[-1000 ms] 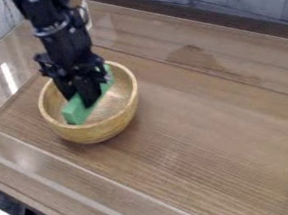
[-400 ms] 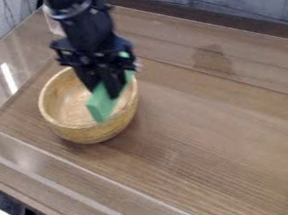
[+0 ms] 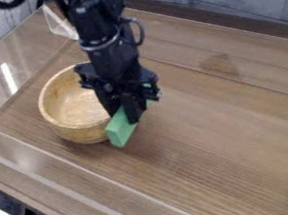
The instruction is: Move green stick from inside the wooden bowl to the table next to it
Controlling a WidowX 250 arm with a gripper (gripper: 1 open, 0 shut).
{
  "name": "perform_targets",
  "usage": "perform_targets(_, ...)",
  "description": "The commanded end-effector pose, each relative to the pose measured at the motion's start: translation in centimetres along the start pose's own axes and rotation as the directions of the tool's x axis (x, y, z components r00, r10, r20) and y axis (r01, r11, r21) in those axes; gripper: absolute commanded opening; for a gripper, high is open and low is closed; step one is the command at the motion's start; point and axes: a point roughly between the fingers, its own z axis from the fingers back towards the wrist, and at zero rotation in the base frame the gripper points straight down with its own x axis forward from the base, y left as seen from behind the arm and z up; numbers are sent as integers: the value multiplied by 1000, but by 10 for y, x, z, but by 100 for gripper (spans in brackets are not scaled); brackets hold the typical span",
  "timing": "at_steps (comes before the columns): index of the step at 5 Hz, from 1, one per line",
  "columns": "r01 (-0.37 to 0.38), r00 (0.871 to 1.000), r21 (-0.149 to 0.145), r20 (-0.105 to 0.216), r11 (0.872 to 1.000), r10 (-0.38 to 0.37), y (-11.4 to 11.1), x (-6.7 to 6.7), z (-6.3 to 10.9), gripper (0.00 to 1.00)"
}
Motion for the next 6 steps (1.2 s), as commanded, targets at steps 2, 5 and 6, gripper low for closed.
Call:
perform_targets(2, 35, 999, 15, 4, 999, -35, 11, -5, -8, 0)
perform_targets(5, 61, 998, 1, -15, 998, -61, -2, -10, 2, 0)
perform_targets(6, 116, 993, -9, -27, 993, -117, 1, -12, 2, 0)
